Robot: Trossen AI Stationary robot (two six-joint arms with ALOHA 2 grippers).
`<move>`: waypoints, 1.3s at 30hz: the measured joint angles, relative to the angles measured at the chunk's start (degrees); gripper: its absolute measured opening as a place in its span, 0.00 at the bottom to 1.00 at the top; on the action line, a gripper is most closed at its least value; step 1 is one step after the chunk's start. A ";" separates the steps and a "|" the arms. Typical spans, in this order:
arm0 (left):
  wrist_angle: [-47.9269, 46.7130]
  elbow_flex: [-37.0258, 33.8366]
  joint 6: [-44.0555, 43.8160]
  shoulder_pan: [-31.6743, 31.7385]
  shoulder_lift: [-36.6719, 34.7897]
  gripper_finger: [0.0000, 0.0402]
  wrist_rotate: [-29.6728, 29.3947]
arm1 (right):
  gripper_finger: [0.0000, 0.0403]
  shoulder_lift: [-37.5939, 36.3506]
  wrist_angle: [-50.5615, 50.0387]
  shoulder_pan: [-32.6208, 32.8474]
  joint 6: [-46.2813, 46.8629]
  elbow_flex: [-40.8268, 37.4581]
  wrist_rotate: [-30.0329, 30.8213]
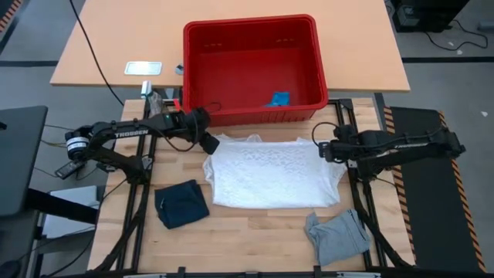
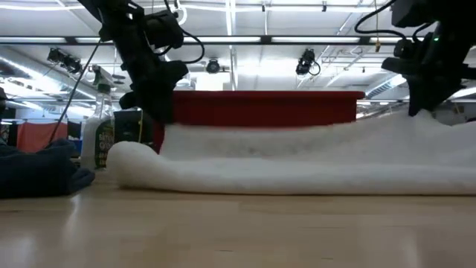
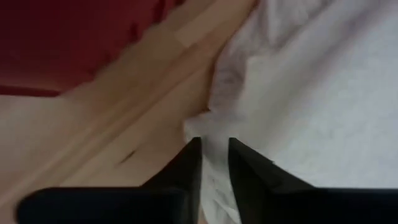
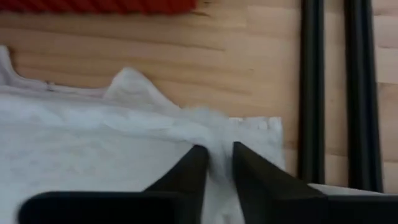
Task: Fold laundry
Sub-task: Fold the white dress
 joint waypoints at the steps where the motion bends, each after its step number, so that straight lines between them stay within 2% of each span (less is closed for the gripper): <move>1: 0.01 0.00 -0.36 0.05 0.00 0.23 0.70 | 0.26 0.21 0.92 -0.47 -0.79 0.00 0.00; 4: -0.20 0.00 -2.83 -0.19 -0.09 0.33 1.82 | 0.39 0.40 3.20 -1.52 -2.03 0.00 0.21; 7: 0.38 0.00 -5.71 -0.59 -1.60 0.41 6.73 | 0.51 0.40 6.29 -1.62 -4.04 0.00 -0.51; 11: 7.49 0.00 -9.84 -5.84 -3.23 0.46 9.71 | 0.58 1.03 10.56 -1.61 -9.11 0.00 -6.53; 13: 12.93 0.10 -9.81 -10.08 -2.48 0.46 9.78 | 0.59 2.07 12.65 -1.48 -13.92 0.00 -10.49; 17: 19.83 -0.02 -11.21 -18.58 3.85 0.45 9.48 | 0.60 5.98 18.16 0.27 -24.60 -0.02 -17.67; 22: 30.33 0.09 -18.34 -27.91 12.16 0.45 6.32 | 0.59 11.70 23.09 4.84 -29.24 -0.01 -21.27; 25: 31.86 0.05 -24.18 -32.28 17.76 0.45 3.58 | 0.57 15.97 24.37 7.73 -30.97 -0.02 -24.34; 28: 30.86 0.11 -31.08 -35.40 23.20 0.45 -0.53 | 0.57 21.71 24.73 10.00 -32.86 -0.01 -26.97; 32: 31.98 0.43 -40.92 -37.55 27.79 0.45 -0.18 | 0.57 30.54 26.57 11.97 -34.38 -0.02 -28.82; 35: 32.21 0.39 -43.03 -38.57 28.19 0.45 -0.82 | 0.56 36.63 28.89 13.54 -32.23 0.16 -30.42; 39: 29.90 0.33 -41.65 -38.53 27.30 0.45 -0.82 | 0.53 42.14 31.99 15.51 -26.81 1.18 -34.64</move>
